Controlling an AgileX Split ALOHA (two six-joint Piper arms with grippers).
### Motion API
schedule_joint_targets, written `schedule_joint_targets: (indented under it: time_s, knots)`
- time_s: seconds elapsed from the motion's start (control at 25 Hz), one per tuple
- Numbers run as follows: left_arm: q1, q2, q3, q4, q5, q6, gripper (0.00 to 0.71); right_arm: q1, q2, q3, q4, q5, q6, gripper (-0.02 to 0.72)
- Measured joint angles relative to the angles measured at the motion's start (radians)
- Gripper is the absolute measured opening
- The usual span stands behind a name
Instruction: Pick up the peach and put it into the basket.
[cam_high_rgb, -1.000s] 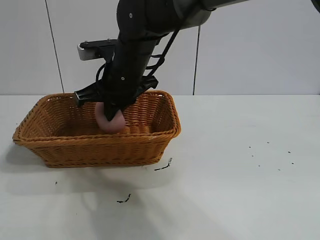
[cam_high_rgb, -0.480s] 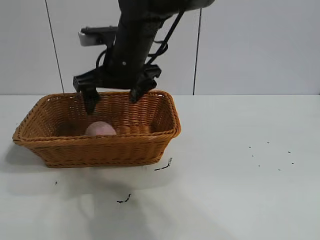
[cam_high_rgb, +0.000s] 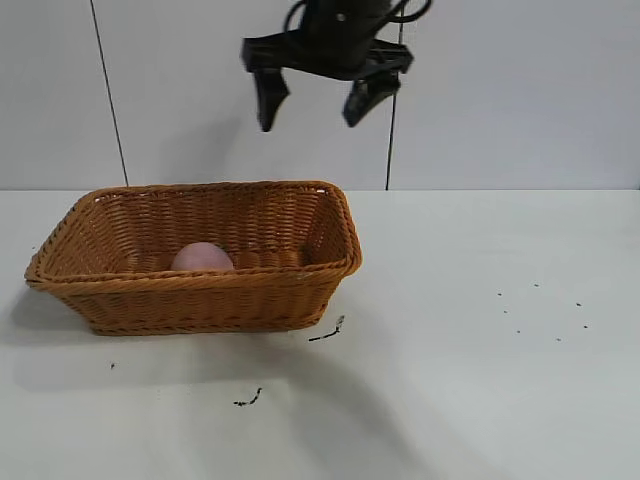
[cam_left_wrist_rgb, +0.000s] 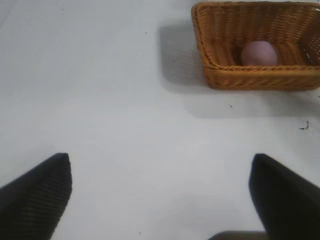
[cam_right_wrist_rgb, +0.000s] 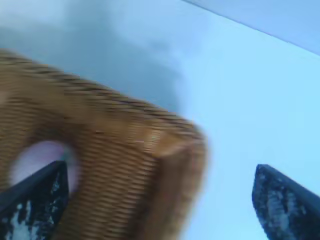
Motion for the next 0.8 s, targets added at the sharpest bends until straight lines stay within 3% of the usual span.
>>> schedule_joint_targets:
  time_s: [0.24, 0.56, 0.8]
  knots:
    - [0.000, 0.000, 0.000, 0.000, 0.000, 0.000, 0.693, -0.126, 0.000, 0.000, -0.004, 0.092, -0.008, 0.696]
    - [0.000, 0.000, 0.000, 0.000, 0.000, 0.000, 0.693, -0.136, -0.013, 0.008, 0.000, 0.099, 0.000, 0.696]
    - [0.000, 0.000, 0.000, 0.000, 0.000, 0.000, 0.693, -0.137, -0.229, 0.266, 0.004, 0.097, 0.000, 0.696]
